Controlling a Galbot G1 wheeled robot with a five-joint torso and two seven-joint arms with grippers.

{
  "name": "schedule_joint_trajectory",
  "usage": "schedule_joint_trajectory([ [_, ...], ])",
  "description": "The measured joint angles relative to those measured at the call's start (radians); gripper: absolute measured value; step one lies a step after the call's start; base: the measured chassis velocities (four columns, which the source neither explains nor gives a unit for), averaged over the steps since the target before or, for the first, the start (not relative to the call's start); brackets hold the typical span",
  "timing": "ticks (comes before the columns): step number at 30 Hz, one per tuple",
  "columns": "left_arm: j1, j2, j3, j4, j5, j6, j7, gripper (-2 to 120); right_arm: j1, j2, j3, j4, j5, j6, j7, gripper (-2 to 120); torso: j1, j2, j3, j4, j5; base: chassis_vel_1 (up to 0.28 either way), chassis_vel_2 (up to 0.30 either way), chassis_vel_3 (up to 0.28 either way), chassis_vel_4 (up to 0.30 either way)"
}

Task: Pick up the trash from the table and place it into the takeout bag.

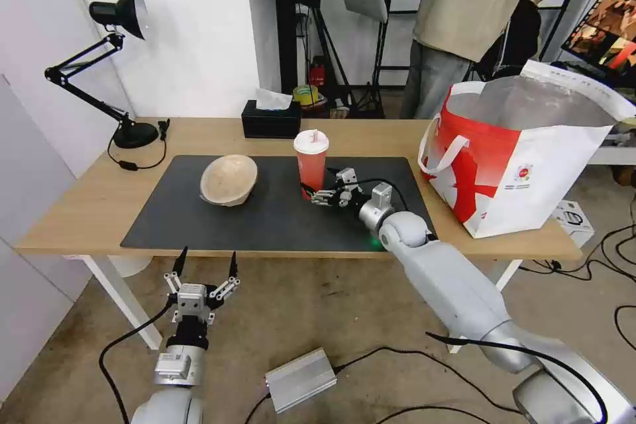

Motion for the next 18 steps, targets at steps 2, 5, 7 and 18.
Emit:
schedule_joint_trajectory([
  [2, 0.0, 0.0, 0.0, 0.001, 0.0, 0.0, 0.0, 100, 0.0, 0.001, 0.0, -0.001, -0.002, 0.0, -0.003, 88, 0.0, 0.0, 0.0, 0.0, 0.0, 0.0, 0.0, 0.0, 0.0],
  [5, -0.001, 0.0, 0.001, 0.002, 0.0, -0.001, 0.0, 100, 0.0, 0.001, 0.0, -0.002, -0.002, 0.0, -0.005, 78, 0.0, 0.0, 0.0, 0.0, 0.0, 0.0, 0.0, 0.0, 0.0],
  [7, -0.001, 0.0, 0.001, 0.002, 0.0, -0.001, 0.0, 100, 0.0, 0.001, 0.0, -0.003, -0.002, 0.0, -0.006, 68, 0.0, 0.0, 0.0, 0.0, 0.0, 0.0, 0.0, 0.0, 0.0],
  [18, -0.001, 0.0, -0.002, 0.005, -0.001, -0.002, 0.0, 100, -0.002, 0.004, 0.0, -0.006, -0.001, 0.002, -0.01, 31, 0.0, 0.0, 0.0, 0.0, 0.0, 0.0, 0.0, 0.0, 0.0],
])
